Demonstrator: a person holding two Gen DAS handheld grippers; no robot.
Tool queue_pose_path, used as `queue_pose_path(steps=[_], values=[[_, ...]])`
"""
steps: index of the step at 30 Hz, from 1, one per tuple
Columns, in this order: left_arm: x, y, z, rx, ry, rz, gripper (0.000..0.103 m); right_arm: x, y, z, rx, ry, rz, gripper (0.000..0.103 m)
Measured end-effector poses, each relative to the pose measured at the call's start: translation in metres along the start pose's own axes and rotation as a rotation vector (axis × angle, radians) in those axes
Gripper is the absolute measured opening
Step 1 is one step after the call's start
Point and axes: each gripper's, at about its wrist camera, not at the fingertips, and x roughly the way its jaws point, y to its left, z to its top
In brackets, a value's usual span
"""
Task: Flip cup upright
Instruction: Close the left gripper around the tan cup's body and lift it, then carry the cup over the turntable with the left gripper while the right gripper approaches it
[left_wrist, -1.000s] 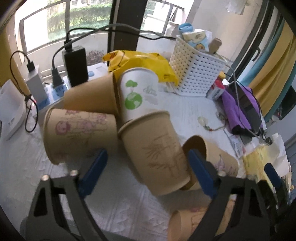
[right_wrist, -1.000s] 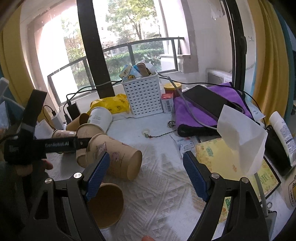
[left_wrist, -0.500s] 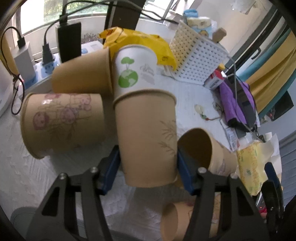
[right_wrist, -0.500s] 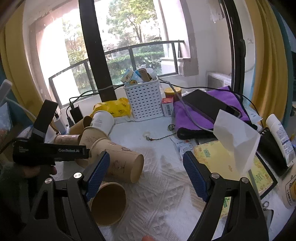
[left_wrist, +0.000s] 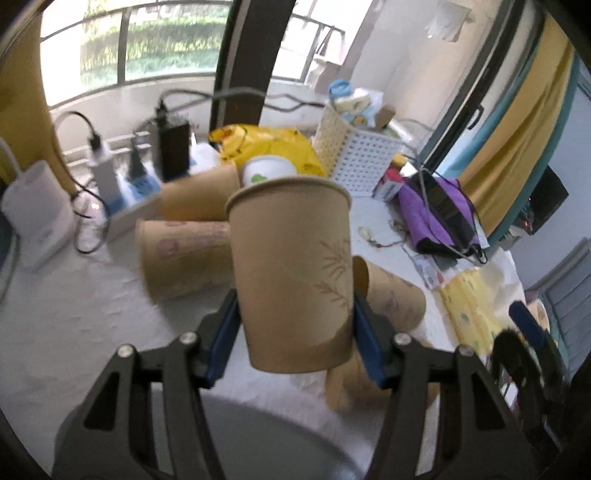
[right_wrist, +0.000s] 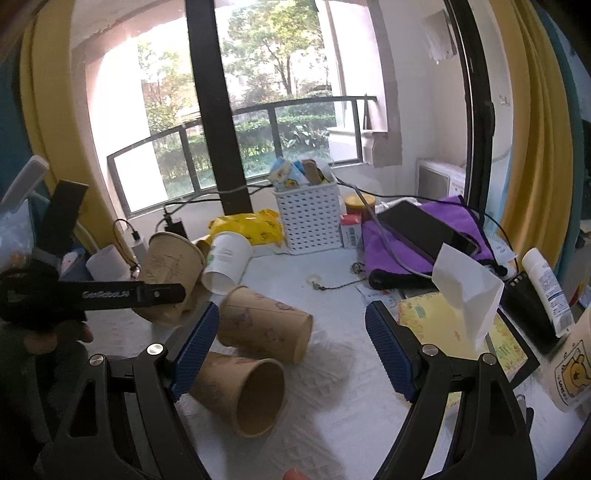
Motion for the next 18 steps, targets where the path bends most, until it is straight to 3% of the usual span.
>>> queue_pose_path(steps=[7,18], values=[[-0.057,0.012,-0.038,0.095,-0.075,0.017,0.059,-0.029,0.031,-0.008,-0.019,-0.016,0.044,0.084],[-0.116,0.041,-0.118,0.160,-0.143,0.036,0.059,-0.043,0.080,-0.042,0.020,0.082,0.214,0.084]])
